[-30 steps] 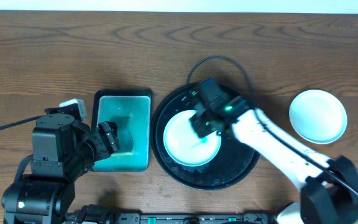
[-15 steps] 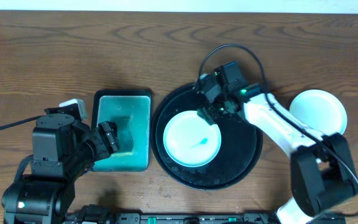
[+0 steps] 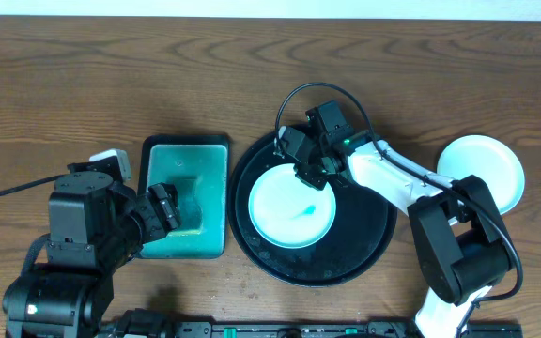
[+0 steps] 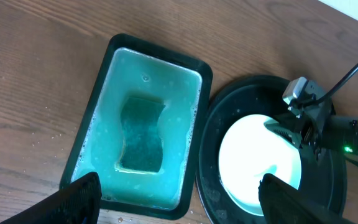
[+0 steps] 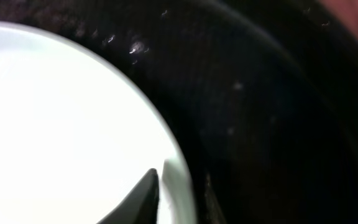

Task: Clean dirty plates on tray and stack at the side
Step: 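Grasp the rim of the green plate on the tray with the right gripper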

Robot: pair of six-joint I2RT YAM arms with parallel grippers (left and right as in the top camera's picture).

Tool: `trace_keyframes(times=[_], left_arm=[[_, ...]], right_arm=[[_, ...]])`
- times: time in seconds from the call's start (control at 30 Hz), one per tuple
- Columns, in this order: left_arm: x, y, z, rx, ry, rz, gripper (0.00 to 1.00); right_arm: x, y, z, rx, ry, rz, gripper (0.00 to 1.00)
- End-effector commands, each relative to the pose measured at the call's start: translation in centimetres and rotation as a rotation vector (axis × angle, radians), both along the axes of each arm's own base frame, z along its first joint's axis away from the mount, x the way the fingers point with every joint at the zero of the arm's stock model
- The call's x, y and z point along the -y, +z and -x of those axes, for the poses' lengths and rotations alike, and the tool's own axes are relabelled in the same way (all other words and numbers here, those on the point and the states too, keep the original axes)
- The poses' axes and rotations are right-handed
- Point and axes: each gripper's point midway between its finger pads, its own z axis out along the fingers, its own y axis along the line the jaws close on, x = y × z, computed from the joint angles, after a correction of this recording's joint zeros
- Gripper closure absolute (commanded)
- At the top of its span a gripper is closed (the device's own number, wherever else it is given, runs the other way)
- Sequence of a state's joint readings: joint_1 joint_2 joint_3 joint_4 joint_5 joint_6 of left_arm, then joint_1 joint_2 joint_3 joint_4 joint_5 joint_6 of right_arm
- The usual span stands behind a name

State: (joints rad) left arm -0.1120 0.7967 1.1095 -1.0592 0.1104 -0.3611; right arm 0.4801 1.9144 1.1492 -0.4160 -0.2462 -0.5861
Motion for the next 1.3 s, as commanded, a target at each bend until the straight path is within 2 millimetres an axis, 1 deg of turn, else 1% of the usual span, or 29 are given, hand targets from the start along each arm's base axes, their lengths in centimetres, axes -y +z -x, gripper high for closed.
trace_keyframes(times=[0.0,0.07,0.1,0.13,0.2,0.27,0.33,0.4,0.43,0.5,0.57,0.63,0.83,0.87,0.9,0.93,0.97,1.0,1.07,1.13,1.27], left_arm=[[0.1,0.5,0.0,0.012,-0.012,0.0,0.19],[0.1,0.5,0.0,0.012,-0.012,0.0,0.19],[0.1,0.5,0.0,0.012,-0.012,0.0,0.18],[0.1,0.5,0.0,0.012,-0.012,0.0,0.19],[0.1,0.5,0.0,0.012,-0.012,0.0,0.19],[0.1,0.5,0.0,0.012,-0.012,0.0,0.19],[0.1,0.5,0.0,0.012,-0.012,0.0,0.19],[0.1,0.5,0.0,0.012,-0.012,0.0,0.19],[0.1,0.5,0.0,0.012,-0.012,0.0,0.19],[0.1,0.5,0.0,0.012,-0.012,0.0,0.19],[0.1,0.5,0.0,0.012,-0.012,0.0,0.19],[0.1,0.5,0.0,0.012,-0.012,0.0,0.19],[0.1,0.5,0.0,0.012,-0.012,0.0,0.18],[0.1,0.5,0.0,0.012,-0.012,0.0,0.19],[0.1,0.5,0.0,0.012,-0.012,0.0,0.19],[0.1,0.5,0.0,0.012,-0.012,0.0,0.19],[0.1,0.5,0.0,0.012,-0.012,0.0,0.19],[0.1,0.5,0.0,0.012,-0.012,0.0,0.19],[0.1,0.5,0.0,0.012,-0.012,0.0,0.19],[0.1,0.5,0.0,0.012,-0.012,0.0,0.19],[0.1,0.5,0.0,0.012,-0.012,0.0,0.19]], right_arm=[[-0.1,-0.3,1.0,-0.045,0.005,-0.001,0.75],[0.2,-0.7,1.5,-0.064,0.003,0.014,0.76],[0.5,-0.9,1.6,-0.065,-0.002,0.027,0.84],[0.8,-1.1,1.5,-0.064,-0.009,0.042,0.98],[2.0,-1.4,1.0,-0.068,-0.108,0.083,0.99],[4.1,-1.6,0.0,-0.084,-0.341,0.123,0.99],[5.9,-1.8,-0.1,-0.117,-0.534,0.148,0.99],[7.9,-2.2,0.6,-0.188,-0.745,0.167,0.99],[8.7,-2.4,1.3,-0.234,-0.848,0.176,0.99],[10.3,-2.7,3.4,-0.354,-1.083,0.201,0.99],[11.2,-2.8,5.5,-0.457,-1.231,0.231,0.99],[11.2,-2.7,6.3,-0.502,-1.226,0.243,0.99],[10.9,-2.6,7.0,-0.521,-1.091,0.264,0.99],[10.9,-2.6,6.9,-0.516,-1.067,0.265,0.96],[10.8,-2.7,6.8,-0.508,-1.043,0.263,0.9],[10.8,-2.6,6.7,-0.501,-1.017,0.263,0.78],[10.8,-2.6,6.6,-0.495,-0.997,0.264,0.69],[10.7,-2.6,6.4,-0.487,-0.976,0.261,0.65],[10.5,-2.6,5.8,-0.46,-0.927,0.247,0.62],[10.1,-2.6,4.7,-0.42,-0.889,0.216,0.6],[9.2,-2.5,2.6,-0.351,-0.867,0.152,0.56]])
